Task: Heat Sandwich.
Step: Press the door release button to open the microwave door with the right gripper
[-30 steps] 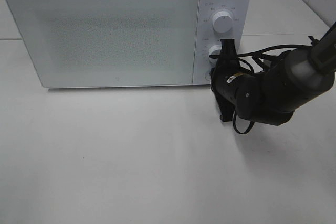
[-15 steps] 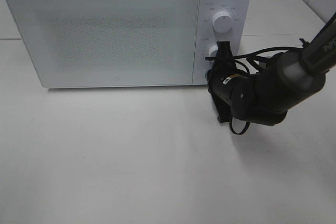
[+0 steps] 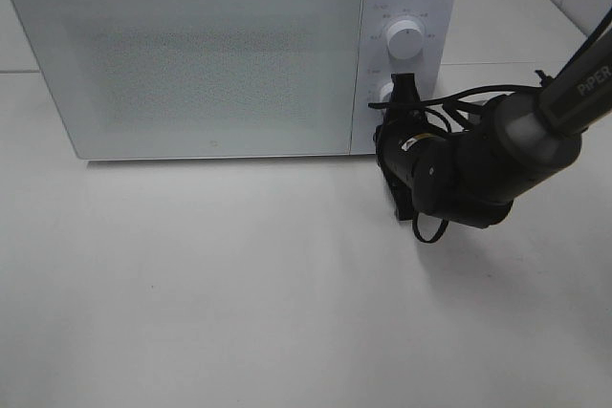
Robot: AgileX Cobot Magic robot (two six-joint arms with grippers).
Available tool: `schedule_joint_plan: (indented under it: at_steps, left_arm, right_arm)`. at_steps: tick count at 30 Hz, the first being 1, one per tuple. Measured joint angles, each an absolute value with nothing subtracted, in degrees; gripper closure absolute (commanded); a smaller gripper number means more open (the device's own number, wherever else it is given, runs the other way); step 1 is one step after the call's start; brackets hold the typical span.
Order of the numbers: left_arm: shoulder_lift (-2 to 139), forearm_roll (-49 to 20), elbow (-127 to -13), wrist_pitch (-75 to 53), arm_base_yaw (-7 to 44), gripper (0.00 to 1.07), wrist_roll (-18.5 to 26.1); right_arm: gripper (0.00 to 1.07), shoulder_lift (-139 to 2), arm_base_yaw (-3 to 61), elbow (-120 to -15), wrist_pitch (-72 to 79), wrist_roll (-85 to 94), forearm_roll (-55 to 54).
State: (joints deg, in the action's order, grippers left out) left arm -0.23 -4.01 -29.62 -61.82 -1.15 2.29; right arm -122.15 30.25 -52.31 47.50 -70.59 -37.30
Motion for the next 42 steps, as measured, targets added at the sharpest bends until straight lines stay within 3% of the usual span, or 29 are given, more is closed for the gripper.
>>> schedule_joint_plan:
  at_steps: [42]
  left_arm:
    - [-0.23,-4.01,-29.62,-61.82,-1.15,0.06,2.29]
  right_arm:
    - [1.07,-123.87,30.54,-56.89,43.49,-67.49,-43.26]
